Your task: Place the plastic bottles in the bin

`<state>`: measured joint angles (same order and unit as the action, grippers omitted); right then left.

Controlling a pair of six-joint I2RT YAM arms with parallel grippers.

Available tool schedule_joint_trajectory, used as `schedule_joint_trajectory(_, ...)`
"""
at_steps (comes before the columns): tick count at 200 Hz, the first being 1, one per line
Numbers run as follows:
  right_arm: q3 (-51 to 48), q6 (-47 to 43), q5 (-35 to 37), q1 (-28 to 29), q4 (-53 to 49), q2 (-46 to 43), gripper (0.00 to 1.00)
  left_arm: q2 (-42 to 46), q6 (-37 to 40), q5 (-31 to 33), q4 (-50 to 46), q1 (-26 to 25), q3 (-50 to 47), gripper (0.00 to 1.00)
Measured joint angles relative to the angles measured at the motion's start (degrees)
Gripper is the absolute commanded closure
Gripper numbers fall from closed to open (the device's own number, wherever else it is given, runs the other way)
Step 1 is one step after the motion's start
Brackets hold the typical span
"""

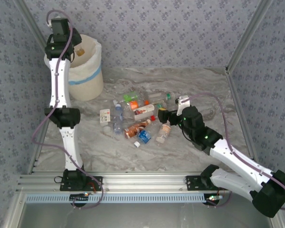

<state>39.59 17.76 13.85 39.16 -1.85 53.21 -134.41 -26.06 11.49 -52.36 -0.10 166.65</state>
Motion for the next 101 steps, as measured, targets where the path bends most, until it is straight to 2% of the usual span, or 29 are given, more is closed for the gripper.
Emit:
schedule_joint_trajectory(9,0.0,0.3,0.0,0.0,-0.5,0.0,0.0,-1.0,-0.6,-0.9,-2.0,0.2,0.0,0.56)
schedule_joint_trajectory(25,0.1,1.0,0.3,0.0,-2.2,0.0,0.0,-1.8,-1.9,-2.6,-3.8,0.5,-1.4,0.3)
schedule_joint_trajectory(34,0.3,1.4,0.7,0.1,-3.6,0.0,0.0,-1.8,-2.4,-3.4,-4.4,0.5,-2.2,0.21)
schedule_joint_trajectory(70,0.6,4.8,3.0,0.2,-8.8,-0.4,0.0,-1.8,-3.7,-6.7,-4.7,0.7,-2.3,0.01)
schedule_joint_trajectory(101,0.0,10.7,4.7,0.2,-11.9,-1.9,0.02,-1.5,-3.7,-9.0,-5.2,0.7,-2.3,0.0)
